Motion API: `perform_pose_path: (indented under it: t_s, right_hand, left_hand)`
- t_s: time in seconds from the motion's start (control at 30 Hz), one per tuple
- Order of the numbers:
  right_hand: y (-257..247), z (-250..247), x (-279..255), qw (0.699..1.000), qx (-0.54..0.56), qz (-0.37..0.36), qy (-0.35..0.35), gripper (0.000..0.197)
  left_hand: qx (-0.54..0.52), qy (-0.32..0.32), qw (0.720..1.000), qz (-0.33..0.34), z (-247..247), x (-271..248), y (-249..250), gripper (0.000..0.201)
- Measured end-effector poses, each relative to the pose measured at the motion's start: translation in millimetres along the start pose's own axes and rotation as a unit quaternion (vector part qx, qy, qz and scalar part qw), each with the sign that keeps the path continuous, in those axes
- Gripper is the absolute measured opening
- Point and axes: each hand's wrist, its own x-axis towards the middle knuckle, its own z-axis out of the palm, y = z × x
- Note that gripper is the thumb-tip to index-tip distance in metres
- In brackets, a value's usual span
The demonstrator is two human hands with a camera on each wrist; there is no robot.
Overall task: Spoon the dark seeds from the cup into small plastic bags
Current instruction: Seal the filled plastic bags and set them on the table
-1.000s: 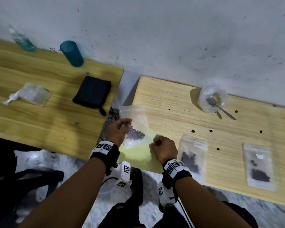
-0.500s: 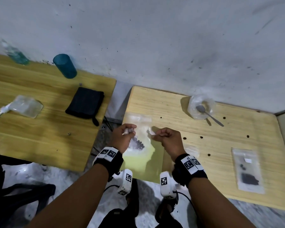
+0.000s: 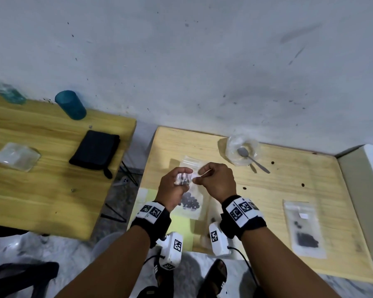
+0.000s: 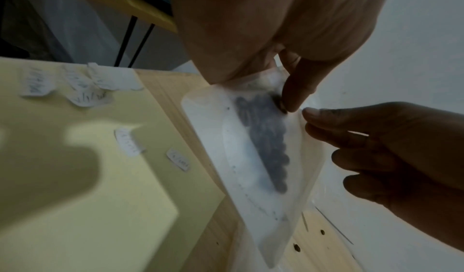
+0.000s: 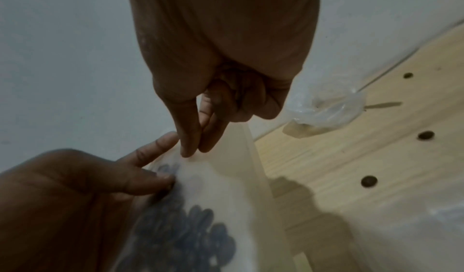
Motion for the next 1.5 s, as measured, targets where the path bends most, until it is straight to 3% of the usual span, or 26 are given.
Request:
perform_pose_path:
  t_s: [0.1,0.17,0.27,0.37,0.63,0.77,0.9,1.1,1.3,1.5]
  right_hand:
    - [1.8,-6.3,-6.4,0.999,-0.031,-0.011,0.042,0.036]
    - [8.2,-5.8,-9.9,0.997,-0.011,-0.022,0.076,0.043]
    - [20.3,-5.4,-9.9,0.994,0.065,0.003,0.085,0.040]
    - [31.0,-5.8,-6.8,0.986,0.136,0.022,0.092,0.036]
    - [36.7,1.3,-6.1,0.965,0.255,0.005,0.069,0.033]
    - [38.1,1.0,-7.7,0.971,0.220,-0.034,0.090,0.035]
    - [40.6,4.9,-6.1,0.968,0.223,-0.025,0.114,0.037]
    - [42.3,1.9,-9.2,0.968,0.234,-0.048,0.075,0.039]
    - [47.2,6.0,-16.3,0.968,0.230,-0.056,0.086,0.033]
    - [70.6,3.0,-34.6,0.974,0.222,0.002,-0.045,0.022]
  left_hand:
    - [-0.034,0.018,0.999,-0.016,8.7,-1.3,2.1,0.045]
    - [-0.059,0.043,0.997,-0.024,13.3,-2.0,3.2,0.033]
    - [-0.110,0.112,0.987,-0.030,21.6,-3.4,7.0,0.011]
    - [-0.138,0.155,0.978,-0.035,26.4,-2.8,7.6,0.011]
    - [-0.122,0.156,0.979,-0.047,33.7,-1.6,7.9,0.010]
    - [-0.116,0.136,0.983,-0.040,33.7,-3.2,11.3,0.008]
    - [-0.103,0.118,0.987,-0.032,34.7,-3.2,13.1,0.007]
    - [-0.113,0.098,0.988,-0.040,29.1,-2.3,4.1,0.017]
    - [-0.120,0.093,0.988,-0.038,27.8,-6.5,4.5,0.017]
    - [-0.105,0.078,0.989,-0.074,22.3,-8.0,0.6,0.036]
